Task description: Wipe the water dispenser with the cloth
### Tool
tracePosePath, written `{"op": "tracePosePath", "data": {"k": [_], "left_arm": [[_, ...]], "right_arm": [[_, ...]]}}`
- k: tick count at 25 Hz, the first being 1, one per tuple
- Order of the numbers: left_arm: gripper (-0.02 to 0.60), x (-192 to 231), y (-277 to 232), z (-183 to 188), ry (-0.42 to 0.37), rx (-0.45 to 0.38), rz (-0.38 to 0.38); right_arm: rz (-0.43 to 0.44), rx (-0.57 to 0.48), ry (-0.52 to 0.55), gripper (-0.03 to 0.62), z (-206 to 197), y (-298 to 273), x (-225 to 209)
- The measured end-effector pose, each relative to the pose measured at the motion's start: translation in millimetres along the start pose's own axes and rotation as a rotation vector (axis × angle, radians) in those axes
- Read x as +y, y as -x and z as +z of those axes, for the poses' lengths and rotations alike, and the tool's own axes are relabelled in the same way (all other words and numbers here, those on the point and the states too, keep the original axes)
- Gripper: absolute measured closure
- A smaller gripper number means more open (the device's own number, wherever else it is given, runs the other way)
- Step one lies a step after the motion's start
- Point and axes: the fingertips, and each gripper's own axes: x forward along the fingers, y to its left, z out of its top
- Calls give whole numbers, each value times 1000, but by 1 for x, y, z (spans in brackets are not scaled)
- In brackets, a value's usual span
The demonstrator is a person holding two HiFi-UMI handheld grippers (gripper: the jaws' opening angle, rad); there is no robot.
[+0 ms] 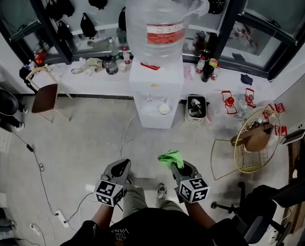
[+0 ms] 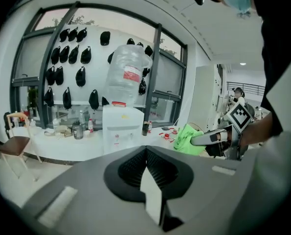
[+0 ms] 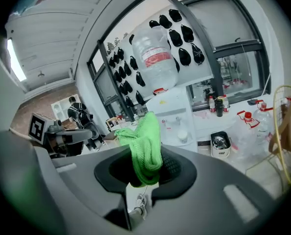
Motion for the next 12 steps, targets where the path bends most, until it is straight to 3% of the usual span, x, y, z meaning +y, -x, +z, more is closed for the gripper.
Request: {"op": "tracePosePath", "data": {"k": [12], "left_arm": [[580,114,-97,-43,20,63,-105]], "right_arm": [[-104,57,-54,503,-22,-138,-3]]}}
